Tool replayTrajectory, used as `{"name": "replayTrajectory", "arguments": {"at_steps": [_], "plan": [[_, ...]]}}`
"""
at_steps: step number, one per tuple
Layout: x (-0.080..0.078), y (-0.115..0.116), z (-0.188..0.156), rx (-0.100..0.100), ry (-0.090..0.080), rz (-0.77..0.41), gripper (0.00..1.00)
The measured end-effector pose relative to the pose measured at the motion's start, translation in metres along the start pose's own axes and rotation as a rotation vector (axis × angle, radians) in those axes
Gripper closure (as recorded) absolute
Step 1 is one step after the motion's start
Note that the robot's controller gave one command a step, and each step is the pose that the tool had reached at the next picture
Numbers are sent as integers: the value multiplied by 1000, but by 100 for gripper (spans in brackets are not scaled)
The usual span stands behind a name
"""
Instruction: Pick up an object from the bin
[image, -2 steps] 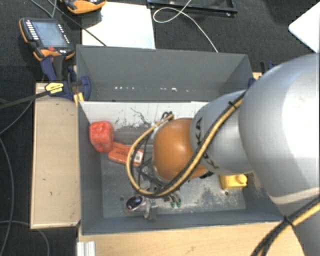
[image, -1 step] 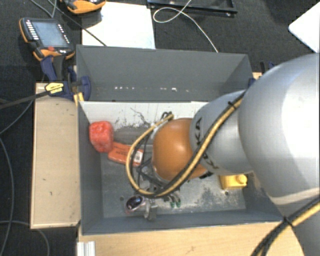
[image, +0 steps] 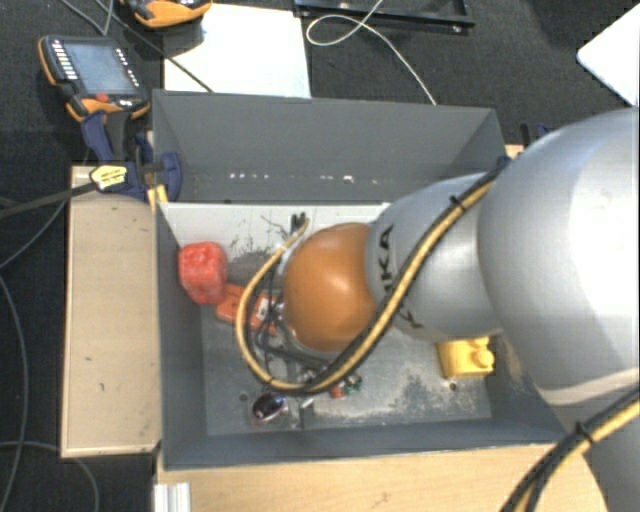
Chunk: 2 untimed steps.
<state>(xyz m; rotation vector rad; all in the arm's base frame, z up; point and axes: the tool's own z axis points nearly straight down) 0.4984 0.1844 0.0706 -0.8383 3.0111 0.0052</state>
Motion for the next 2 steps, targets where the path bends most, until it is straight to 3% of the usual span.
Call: {"name": "replayTrajectory", "arguments": {"at_steps": [1,2], "plan": [[6,8,0,0,2,284,0],[16,-16,0,-1,1,64,100]]}}
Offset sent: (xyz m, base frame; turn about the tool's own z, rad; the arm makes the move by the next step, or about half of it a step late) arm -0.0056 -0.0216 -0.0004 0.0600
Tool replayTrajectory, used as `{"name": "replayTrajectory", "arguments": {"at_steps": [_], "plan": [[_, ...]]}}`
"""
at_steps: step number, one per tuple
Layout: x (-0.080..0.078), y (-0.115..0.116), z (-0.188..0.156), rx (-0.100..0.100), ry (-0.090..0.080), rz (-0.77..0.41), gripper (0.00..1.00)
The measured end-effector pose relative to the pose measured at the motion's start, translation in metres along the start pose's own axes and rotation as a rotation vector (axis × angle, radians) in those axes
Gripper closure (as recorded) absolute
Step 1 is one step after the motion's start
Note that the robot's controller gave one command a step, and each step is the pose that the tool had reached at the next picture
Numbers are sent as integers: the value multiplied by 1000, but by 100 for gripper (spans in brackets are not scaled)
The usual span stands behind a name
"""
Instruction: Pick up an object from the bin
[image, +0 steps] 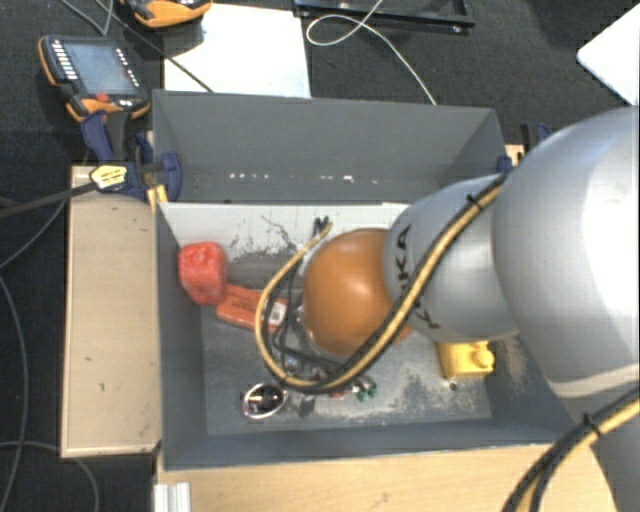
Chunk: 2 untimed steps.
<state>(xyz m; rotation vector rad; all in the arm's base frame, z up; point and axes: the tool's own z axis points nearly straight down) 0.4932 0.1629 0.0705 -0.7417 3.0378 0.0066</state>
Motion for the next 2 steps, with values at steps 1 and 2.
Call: {"name": "replayTrajectory", "arguments": {"at_steps": [1,2], "plan": [[0,0,0,0,0,2,100],[-2,2,0,0,-3,30,100]]}}
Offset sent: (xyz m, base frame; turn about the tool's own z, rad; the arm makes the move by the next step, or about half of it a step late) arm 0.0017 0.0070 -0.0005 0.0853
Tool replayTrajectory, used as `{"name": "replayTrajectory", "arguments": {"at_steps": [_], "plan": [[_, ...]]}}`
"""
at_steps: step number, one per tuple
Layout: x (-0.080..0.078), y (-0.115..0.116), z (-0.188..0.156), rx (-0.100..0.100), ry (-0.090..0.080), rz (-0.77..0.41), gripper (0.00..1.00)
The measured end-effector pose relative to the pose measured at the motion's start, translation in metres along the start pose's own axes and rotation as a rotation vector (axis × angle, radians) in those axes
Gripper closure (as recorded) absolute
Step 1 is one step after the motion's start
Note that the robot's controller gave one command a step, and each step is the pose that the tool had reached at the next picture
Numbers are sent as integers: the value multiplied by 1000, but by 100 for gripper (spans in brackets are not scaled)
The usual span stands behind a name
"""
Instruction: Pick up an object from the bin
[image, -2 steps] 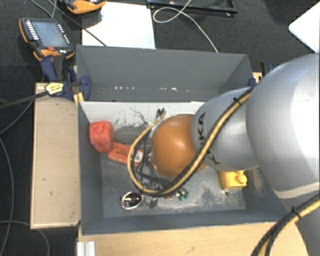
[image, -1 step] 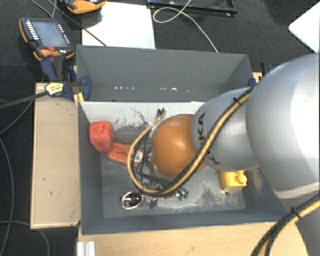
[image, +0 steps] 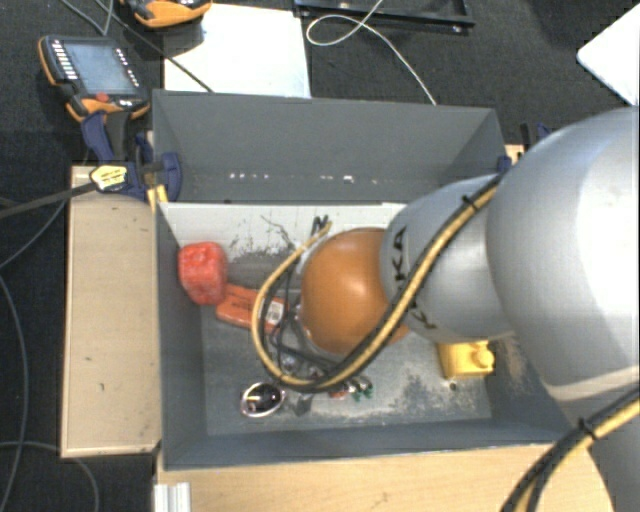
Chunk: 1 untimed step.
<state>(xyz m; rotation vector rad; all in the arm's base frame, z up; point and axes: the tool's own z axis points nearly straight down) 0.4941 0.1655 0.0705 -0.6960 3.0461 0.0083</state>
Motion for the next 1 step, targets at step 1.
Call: {"name": "replayTrajectory", "arguments": {"at_steps": [1], "plan": [[-4,-2,0,0,-1,210,100]]}}
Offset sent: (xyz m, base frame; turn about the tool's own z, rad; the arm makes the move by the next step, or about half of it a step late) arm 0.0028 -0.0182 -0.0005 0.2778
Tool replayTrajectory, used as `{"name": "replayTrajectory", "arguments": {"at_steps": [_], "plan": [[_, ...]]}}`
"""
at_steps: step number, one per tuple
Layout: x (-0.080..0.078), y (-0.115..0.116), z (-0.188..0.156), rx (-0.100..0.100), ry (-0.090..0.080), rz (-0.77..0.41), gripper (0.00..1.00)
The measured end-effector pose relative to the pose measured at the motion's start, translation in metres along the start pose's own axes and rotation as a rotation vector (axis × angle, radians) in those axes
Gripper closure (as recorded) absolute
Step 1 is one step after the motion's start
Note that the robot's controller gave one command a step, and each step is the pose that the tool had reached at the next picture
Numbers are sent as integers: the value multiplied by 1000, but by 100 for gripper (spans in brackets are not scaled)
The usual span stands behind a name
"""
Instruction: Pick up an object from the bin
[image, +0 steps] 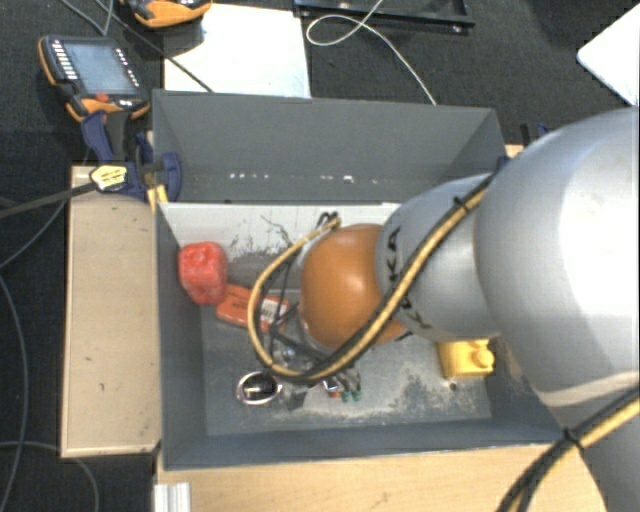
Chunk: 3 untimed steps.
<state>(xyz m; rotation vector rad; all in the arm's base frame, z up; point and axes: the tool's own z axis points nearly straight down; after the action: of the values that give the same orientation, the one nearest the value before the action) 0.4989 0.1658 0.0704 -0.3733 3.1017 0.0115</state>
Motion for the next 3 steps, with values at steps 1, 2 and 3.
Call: {"name": "replayTrajectory", "arguments": {"at_steps": [1,2,3], "plan": [[6,-18,0,0,2,70,100],[-7,-9,0,-1,-4,105,100],[-10,-20,0,0,-4,150,100]]}}
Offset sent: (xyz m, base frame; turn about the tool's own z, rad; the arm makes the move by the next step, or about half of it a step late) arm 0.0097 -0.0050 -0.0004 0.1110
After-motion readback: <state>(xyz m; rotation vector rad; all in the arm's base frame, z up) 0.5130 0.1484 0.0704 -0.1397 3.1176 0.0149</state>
